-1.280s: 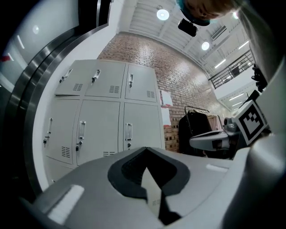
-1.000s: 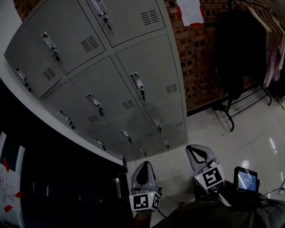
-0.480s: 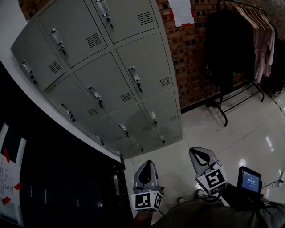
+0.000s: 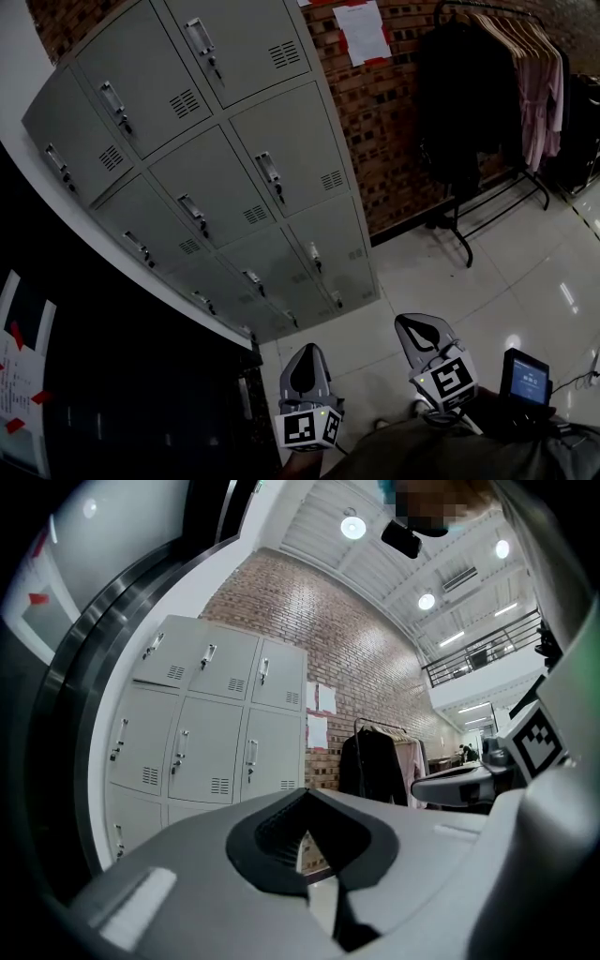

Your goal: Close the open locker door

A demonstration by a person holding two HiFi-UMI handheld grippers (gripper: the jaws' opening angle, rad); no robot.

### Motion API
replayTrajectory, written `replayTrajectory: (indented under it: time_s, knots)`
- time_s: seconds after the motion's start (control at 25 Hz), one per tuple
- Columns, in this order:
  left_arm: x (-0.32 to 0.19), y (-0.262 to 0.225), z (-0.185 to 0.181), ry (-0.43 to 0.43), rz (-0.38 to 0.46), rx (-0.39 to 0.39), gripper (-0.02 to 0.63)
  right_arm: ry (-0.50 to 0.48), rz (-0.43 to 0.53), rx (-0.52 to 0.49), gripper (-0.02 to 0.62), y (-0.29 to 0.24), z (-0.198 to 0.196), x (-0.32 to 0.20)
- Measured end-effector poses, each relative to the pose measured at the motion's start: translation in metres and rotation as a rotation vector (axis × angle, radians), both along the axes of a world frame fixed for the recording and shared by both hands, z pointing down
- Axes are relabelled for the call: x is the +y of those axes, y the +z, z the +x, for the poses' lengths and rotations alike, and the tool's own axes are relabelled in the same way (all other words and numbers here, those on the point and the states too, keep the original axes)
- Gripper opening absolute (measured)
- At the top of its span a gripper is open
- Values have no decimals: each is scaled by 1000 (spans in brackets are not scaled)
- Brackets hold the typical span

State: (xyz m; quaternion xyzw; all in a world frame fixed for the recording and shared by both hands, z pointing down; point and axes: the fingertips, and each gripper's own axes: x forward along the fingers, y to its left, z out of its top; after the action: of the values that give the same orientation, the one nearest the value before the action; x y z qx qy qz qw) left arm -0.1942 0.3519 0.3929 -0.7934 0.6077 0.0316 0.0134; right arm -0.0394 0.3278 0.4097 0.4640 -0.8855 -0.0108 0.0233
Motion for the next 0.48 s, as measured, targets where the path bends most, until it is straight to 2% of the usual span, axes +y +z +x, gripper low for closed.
replayTrajectory:
  time_s: [0.48]
  knots:
    - [10,1,13,6,-10,6,2,2,2,-1,6,-3,11,10]
